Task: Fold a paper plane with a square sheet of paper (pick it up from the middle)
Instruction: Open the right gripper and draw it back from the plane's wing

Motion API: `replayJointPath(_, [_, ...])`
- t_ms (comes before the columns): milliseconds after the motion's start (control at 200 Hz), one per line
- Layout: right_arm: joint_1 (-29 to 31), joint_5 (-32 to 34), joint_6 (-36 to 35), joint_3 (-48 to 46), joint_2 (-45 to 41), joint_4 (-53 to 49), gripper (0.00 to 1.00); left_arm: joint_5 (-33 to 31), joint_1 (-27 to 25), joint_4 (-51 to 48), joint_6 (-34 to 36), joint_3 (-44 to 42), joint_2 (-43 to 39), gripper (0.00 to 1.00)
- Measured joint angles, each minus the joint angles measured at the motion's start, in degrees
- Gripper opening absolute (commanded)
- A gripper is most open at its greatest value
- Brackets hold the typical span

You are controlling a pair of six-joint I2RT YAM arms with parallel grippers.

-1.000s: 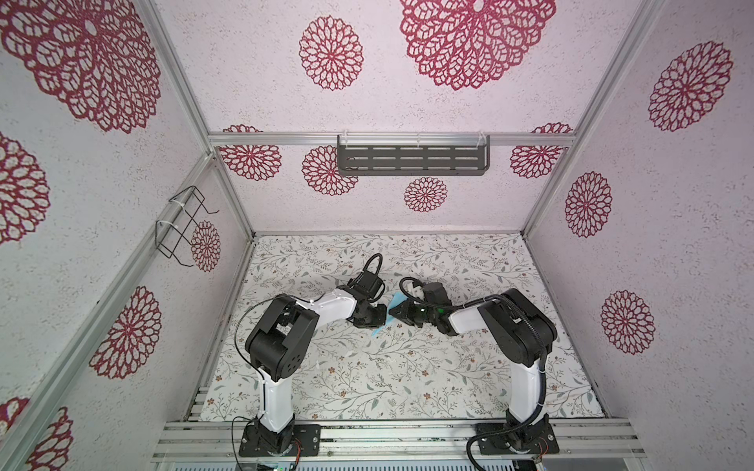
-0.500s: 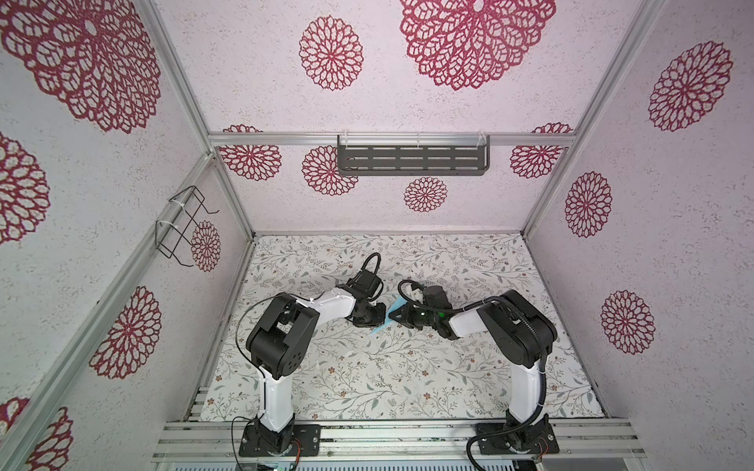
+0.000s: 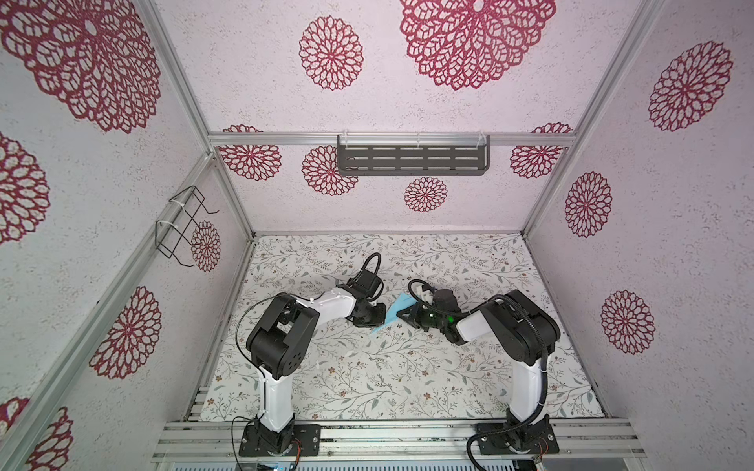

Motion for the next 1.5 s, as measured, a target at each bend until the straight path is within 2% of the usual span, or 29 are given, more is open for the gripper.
replayJointPath(170, [-4.9,1.4,0.4,-1.7,-1.3,-0.1,0.08,0.0,0.0,0.0,0.0,0.0,0.0,0.00])
replayJointPath(300, [-6.5,3.1,-1.3,-2.0,-3.9,-4.7,0.08,0.0,-0.1,0.0,0.0,0.0,0.0,0.00])
replayJointPath(465, [-5.6,5.5,-4.0,-1.9,-10.0,-11.3,0.08,-0.1,-0.1,-0.2,0.0,0.1,0.0,0.00])
replayJointPath(615, [-1.0,7.2,-5.8,0.1,-13.5,-14.6,0.09,-0.2,-0.2,-0.2,0.0,0.2,0.0,0.00])
replayJointPath(816, [5.2,8.5,-7.1,6.6,-10.2,-18.4,0.09,-0.3,-0.2,-0.3,0.0,0.2,0.0,0.00])
replayJointPath(966, [6.3,8.4,-7.1,9.7,-5.4,-20.5,0.08,-0.5,-0.3,-0.3,0.0,0.2,0.0,0.00])
replayJointPath(1171, [4.8,7.7,-6.6,9.6,-2.3,-20.9,0.07,-0.5,-0.3,-0.3,0.0,0.2,0.0,0.00])
replayJointPath(1501, [-2.2,4.6,-5.5,4.1,-2.5,-13.1,0.06,-0.5,-0.3,-0.3,0.0,0.2,0.0,0.00])
